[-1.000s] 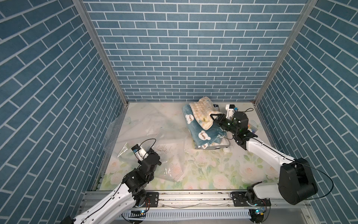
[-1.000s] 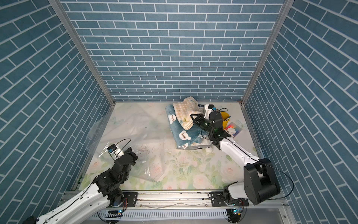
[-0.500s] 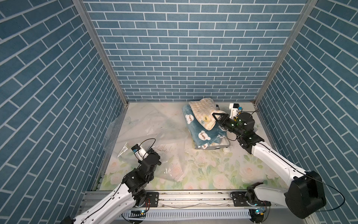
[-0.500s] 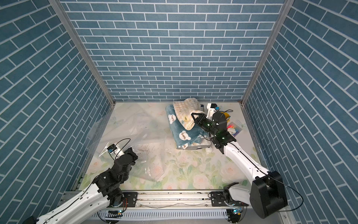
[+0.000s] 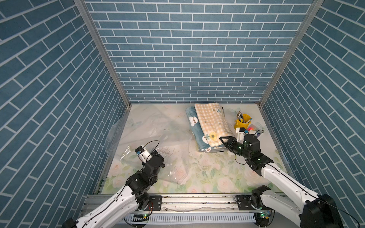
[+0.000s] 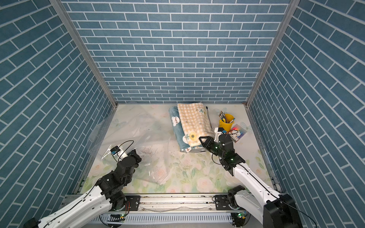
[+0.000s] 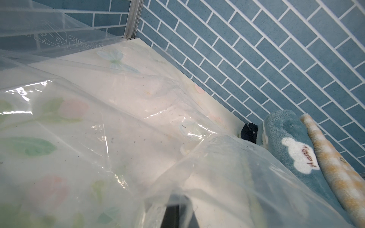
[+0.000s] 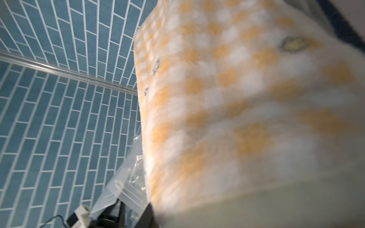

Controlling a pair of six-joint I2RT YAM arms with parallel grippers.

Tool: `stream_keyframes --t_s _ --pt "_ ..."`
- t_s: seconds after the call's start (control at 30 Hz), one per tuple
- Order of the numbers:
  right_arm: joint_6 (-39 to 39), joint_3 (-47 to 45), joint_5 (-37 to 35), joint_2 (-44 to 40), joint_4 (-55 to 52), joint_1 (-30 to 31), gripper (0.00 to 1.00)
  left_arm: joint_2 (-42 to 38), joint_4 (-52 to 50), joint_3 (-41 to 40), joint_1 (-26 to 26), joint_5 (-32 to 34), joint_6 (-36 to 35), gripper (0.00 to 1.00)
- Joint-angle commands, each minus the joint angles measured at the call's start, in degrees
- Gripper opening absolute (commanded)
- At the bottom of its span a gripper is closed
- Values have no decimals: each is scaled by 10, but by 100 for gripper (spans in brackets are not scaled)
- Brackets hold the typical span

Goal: Take the blanket out of the vacuum bag
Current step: Place the blanket at the center of the board.

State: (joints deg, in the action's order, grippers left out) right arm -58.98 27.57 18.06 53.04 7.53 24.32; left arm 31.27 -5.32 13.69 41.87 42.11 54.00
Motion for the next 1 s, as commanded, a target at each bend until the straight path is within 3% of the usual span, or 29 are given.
stream_keyframes --t_s 0.0,0.17,0.3,0.47,0.53,0.63,0.77,0.87,0.97 --pt "62 10 -32 -49 -80 -6 51 -9 1 7 -2 -7 -10 0" --pt "136 33 -31 -74 -203 -9 58 -10 11 2 -2 -16 -12 0" --pt "183 62 -19 -106 -290 6 57 -6 10 2 -2 -23 -12 0" --pt "220 158 -102 -100 -373 110 42 -4 18 -2 -2 -32 -13 0" --pt "237 200 -152 -65 -382 165 27 1 22 1 -2 -37 -15 0" --pt "290 268 -228 25 -389 237 23 11 23 9 -2 -43 -20 0" --pt "368 346 -308 166 -399 268 27 13 16 13 -2 -57 -24 0" --pt "397 340 -357 211 -362 268 40 13 9 14 -2 -77 -42 0" --pt "408 334 -403 238 -354 267 46 22 -7 20 -2 -92 -54 0"
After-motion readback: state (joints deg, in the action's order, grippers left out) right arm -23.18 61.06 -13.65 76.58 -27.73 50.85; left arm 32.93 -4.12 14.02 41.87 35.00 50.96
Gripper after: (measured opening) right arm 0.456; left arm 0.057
